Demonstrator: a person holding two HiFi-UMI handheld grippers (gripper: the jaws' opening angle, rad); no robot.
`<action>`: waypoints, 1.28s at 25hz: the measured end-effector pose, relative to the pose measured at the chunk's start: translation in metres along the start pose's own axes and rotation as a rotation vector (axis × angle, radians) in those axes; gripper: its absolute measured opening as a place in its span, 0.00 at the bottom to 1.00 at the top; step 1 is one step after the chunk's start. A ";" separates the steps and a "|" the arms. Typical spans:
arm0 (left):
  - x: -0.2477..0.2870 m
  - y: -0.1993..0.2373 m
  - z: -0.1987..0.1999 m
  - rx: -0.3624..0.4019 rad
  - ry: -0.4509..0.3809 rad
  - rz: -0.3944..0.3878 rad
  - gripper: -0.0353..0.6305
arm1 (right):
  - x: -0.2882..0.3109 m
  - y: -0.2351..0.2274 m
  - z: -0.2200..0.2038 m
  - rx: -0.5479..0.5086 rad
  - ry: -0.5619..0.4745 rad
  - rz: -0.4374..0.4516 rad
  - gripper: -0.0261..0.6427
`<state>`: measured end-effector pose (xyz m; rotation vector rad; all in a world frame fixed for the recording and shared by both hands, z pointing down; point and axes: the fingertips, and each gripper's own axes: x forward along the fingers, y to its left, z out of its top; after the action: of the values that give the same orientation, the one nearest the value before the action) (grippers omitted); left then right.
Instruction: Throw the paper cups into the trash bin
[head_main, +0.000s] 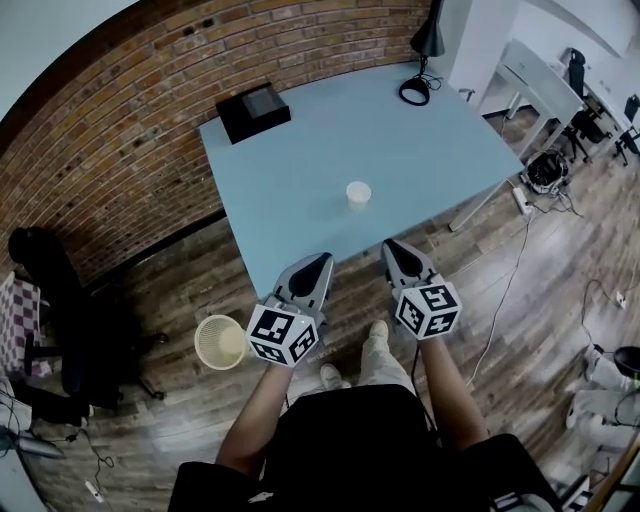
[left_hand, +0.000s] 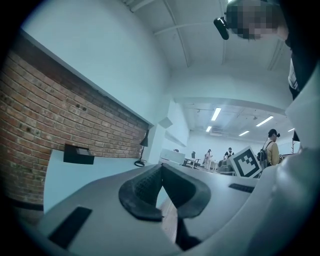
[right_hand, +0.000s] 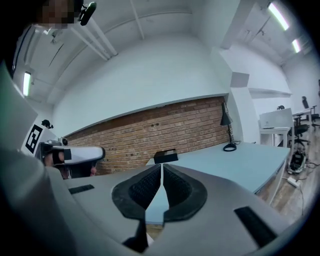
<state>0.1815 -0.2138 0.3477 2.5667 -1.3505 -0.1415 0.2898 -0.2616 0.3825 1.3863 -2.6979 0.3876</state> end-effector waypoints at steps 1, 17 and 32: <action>0.000 0.002 -0.001 -0.002 0.001 0.007 0.07 | 0.003 -0.003 -0.003 -0.002 0.007 0.000 0.05; 0.071 0.032 -0.007 -0.004 0.037 0.132 0.07 | 0.094 -0.080 -0.045 -0.065 0.210 0.033 0.28; 0.111 0.081 -0.029 -0.051 0.096 0.316 0.07 | 0.185 -0.136 -0.131 -0.179 0.464 0.108 0.66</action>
<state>0.1859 -0.3445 0.3985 2.2521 -1.6679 0.0031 0.2858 -0.4489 0.5688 0.9632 -2.3608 0.4054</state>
